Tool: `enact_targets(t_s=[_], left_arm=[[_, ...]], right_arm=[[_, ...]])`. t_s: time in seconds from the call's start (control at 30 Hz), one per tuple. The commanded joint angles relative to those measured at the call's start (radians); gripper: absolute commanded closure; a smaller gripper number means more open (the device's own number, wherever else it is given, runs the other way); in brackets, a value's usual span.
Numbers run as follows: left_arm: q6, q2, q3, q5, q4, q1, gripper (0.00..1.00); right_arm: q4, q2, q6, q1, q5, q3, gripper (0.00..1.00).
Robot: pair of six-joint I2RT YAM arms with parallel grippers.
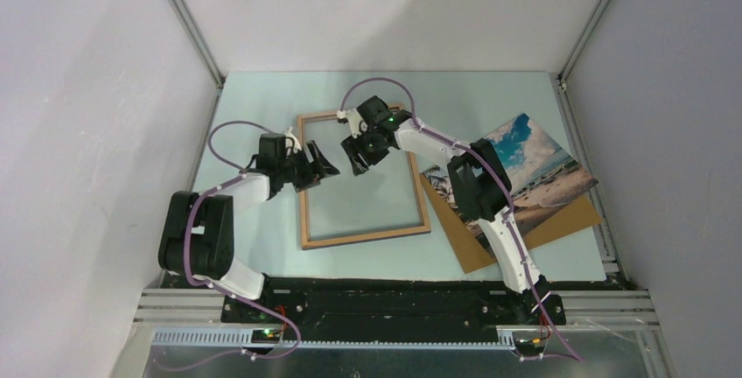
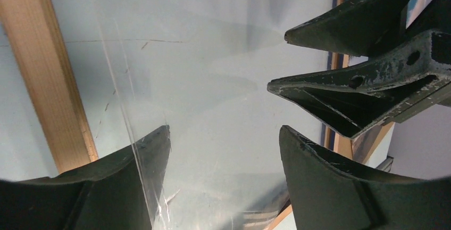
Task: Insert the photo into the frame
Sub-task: Place the photo frame item in the photo frame, then move the photo frame to the center of the board.
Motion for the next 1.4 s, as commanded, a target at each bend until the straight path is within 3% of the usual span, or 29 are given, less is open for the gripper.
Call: enact_targets(t_s=[0.0,0.4,0.9,1.23,1.37], left_arm=[[0.061,-0.053,0.053,-0.055,-0.035,-0.005,0.18],[0.125,-0.110,0.094,-0.214,-0.178,0.010,0.04],[0.162,-0.159,0.108,-0.326,-0.217,0.016,0.01],[0.216,-0.106,0.151,-0.346,-0.256,0.019,0.02],[0.232,-0.084,0.167,-0.336,-0.266,0.025,0.02]], right_arm=[[0.006,0.005,0.007,-0.008,0.011,0.003,0.38],[0.013,-0.007,0.010,-0.011,0.006,-0.016,0.38],[0.005,-0.041,0.019,-0.011,-0.004,-0.014,0.37],[-0.005,-0.176,0.024,-0.024,0.029,-0.029,0.29],[0.006,-0.256,0.008,-0.047,0.048,-0.088,0.20]])
